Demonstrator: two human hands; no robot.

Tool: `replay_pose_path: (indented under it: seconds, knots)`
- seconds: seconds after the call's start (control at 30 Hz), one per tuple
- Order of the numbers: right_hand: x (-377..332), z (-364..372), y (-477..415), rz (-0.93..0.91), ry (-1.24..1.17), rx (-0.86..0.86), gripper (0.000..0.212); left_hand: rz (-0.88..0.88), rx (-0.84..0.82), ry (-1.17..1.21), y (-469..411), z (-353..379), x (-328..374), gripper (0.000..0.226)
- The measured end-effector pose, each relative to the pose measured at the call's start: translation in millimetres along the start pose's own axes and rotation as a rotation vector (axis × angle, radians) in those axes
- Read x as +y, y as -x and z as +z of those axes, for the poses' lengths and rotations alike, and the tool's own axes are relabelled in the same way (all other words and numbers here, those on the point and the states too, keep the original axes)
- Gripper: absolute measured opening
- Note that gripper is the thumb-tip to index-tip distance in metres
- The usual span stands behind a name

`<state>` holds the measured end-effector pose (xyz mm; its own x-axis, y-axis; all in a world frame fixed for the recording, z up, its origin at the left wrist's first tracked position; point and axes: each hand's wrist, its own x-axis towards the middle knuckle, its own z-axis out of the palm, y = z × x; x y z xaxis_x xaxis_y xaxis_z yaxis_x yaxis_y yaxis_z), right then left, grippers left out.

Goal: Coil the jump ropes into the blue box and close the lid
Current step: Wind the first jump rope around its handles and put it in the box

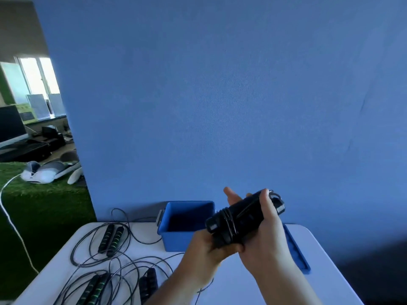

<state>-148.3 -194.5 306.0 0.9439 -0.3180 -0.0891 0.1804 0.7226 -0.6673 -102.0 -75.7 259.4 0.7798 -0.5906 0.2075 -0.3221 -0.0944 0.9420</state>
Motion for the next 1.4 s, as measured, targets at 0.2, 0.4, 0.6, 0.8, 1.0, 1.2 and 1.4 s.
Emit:
replay_pose_path:
  seconds: [0.2,0.4,0.6,0.8,1.0,1.2,1.4]
  knots:
    - [-6.3,-2.4,10.6,0.059,0.023,-0.039,0.039,-0.104,-0.080,-0.346,-24.2,-21.2,-10.3,0.015]
    - [-6.3,-8.4,13.5,0.042,0.094,-0.016,0.039,0.036,-0.130,-0.738,-40.5,-40.0,20.8,0.037]
    - [-5.7,-20.1,8.2,-0.010,0.268,-0.001,0.050,0.063,-0.290,-0.813,-49.6,-51.1,41.2,0.028]
    - [-0.3,-30.5,3.4,-0.111,0.449,-0.002,0.042,0.072,-0.283,-0.987,-50.7,-48.4,58.1,0.029]
    - [5.4,-32.1,-3.8,-0.216,0.349,0.103,0.027,0.099,-0.085,-0.907,-38.4,-42.7,66.7,0.036]
    - [13.8,-24.8,-13.7,-0.295,0.223,0.195,0.020,0.111,0.103,-0.819,-22.3,-24.3,61.0,0.037]
    - [26.5,-11.8,-20.7,-0.431,0.218,0.281,0.021,0.153,0.348,-0.734,-11.8,-4.1,47.9,0.024]
